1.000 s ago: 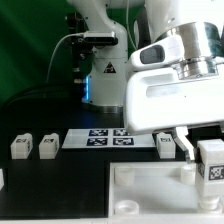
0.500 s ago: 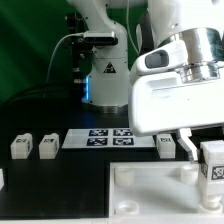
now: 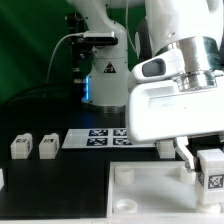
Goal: Assemble one leg
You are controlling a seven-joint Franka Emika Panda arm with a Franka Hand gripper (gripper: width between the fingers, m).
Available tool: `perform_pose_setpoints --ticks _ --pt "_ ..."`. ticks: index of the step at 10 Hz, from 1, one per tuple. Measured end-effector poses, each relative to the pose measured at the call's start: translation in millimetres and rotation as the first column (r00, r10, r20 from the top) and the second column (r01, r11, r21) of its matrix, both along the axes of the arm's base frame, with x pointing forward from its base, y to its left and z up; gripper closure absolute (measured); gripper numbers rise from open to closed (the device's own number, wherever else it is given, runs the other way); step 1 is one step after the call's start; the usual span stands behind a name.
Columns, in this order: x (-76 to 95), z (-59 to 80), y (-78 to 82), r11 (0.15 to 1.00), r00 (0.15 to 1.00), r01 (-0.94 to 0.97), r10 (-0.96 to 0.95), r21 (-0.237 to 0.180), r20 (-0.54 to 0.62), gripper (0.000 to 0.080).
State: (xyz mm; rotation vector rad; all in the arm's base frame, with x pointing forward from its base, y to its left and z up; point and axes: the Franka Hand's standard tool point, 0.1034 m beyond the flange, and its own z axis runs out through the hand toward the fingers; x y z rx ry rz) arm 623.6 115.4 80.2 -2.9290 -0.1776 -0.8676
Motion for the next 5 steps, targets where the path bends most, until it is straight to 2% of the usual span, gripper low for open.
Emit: perform_pose_setpoints --ticks 2,5 --pt "1.0 -0.1 2.3 1.0 0.999 0.001 -0.001 0.002 0.048 0.0506" --pt "1.0 -0.2 2.9 1.0 0.999 0.013 -0.013 0.006 0.042 0.0498"
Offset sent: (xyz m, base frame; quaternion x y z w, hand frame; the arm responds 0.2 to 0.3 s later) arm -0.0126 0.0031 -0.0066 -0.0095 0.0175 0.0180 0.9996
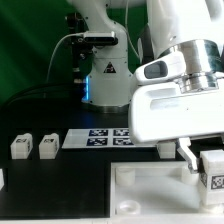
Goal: Assemble one leg
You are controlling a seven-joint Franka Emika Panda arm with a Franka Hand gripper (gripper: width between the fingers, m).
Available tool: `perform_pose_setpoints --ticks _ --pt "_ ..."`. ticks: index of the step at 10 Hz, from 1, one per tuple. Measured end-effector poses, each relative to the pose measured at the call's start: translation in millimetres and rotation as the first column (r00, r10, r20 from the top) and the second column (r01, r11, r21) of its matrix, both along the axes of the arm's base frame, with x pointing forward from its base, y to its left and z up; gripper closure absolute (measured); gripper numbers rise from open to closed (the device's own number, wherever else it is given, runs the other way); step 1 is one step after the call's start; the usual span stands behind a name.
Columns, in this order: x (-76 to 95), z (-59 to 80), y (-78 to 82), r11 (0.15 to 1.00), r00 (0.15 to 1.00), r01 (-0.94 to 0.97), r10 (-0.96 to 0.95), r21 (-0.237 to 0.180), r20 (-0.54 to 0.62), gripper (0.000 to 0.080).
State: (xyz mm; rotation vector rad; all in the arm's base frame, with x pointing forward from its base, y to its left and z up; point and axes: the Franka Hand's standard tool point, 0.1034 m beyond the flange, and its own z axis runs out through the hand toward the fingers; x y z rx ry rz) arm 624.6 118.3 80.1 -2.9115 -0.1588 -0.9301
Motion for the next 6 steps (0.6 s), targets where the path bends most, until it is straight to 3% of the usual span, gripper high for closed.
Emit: perform_pose_setpoints --ticks 1,2,3,4,6 --pt "-1.4 -2.2 0.1 1.0 1.0 -0.001 0.001 -0.001 -0.011 0.0498" --pt "-1.4 -2.3 0.0 1.0 1.0 -0.002 0.002 -0.001 -0.011 0.032" --pt "-1.4 -2.4 0.0 1.0 1.0 -0.002 0.002 -0.001 -0.011 0.032" --pt "-1.5 -2.6 0.0 1.0 1.0 -0.002 0.002 -0.002 -0.011 0.0189" --pt "-1.6 -2.8 0.0 1.0 1.0 -0.003 0.003 -0.002 -0.011 0.0152"
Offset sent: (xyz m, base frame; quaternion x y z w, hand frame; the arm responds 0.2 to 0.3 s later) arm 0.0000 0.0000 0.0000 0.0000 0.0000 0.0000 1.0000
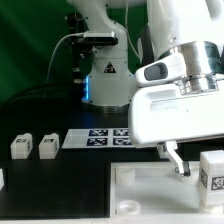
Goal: Assemble one leg
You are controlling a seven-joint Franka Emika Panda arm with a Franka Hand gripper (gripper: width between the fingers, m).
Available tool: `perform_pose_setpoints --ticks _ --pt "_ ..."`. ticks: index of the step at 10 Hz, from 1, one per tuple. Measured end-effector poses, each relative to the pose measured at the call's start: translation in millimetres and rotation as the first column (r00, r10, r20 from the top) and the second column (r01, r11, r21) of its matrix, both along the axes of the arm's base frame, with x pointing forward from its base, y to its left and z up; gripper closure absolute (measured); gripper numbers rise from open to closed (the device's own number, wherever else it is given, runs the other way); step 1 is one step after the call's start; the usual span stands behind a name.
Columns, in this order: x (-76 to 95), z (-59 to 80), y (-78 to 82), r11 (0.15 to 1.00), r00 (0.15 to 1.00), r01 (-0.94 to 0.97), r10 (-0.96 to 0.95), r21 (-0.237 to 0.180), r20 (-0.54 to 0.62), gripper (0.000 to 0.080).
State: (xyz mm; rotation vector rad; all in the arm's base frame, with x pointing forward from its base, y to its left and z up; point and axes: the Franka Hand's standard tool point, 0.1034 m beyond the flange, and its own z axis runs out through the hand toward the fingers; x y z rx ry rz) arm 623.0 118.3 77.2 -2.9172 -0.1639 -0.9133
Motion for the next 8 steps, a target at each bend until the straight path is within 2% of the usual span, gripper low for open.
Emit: perform_pose_setpoints --ticks 5,6,7,8 --pt "-0.9 -2.1 1.2 1.0 1.0 -0.003 0.003 -0.001 -0.022 0.015" --pt "4.1 5.2 9.7 1.0 0.992 -0.013 0.014 0.004 -0.129 0.015" --pt "17.1 22.3 9.6 1.0 0.993 -0.013 0.014 0.005 -0.117 0.015" --pt "13.8 15.9 7.3 1.0 0.977 -0.021 0.021 0.001 -0.212 0.015"
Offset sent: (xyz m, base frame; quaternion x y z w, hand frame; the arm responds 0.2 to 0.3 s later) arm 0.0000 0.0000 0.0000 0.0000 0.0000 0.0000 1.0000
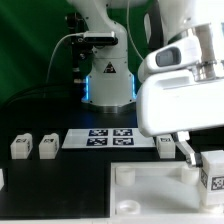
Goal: Assemble one leg
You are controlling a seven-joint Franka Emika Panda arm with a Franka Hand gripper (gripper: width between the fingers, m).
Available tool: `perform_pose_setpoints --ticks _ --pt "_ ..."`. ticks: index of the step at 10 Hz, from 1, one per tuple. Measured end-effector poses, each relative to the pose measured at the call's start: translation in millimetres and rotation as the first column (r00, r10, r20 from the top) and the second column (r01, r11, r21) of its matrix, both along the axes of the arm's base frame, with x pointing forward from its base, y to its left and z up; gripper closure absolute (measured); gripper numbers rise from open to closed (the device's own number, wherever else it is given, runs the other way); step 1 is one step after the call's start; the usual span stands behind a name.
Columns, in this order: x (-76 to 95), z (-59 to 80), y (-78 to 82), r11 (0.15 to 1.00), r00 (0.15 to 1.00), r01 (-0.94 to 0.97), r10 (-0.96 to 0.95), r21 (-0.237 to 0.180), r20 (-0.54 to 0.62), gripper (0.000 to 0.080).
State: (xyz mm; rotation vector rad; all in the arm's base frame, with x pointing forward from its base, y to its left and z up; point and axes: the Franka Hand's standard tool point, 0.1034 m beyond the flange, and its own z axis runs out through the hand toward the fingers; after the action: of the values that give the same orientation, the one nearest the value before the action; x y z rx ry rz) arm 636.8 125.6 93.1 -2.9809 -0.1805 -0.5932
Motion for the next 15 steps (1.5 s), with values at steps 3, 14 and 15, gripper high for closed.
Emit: perform_pose_setpoints --ticks 3,14,15 --pt "1.6 -1.8 -14.2 1.0 0.946 -0.015 0.014 -0.002 -0.324 0.015" --pt "-3.5 -6.4 -12.5 0.934 0.81 0.356 -0.327 -0.036 -0.486 0.0508" --pt "-3.1 -6.3 -11.6 0.879 0.755 0.475 -0.436 -0.049 -0.489 0.0508"
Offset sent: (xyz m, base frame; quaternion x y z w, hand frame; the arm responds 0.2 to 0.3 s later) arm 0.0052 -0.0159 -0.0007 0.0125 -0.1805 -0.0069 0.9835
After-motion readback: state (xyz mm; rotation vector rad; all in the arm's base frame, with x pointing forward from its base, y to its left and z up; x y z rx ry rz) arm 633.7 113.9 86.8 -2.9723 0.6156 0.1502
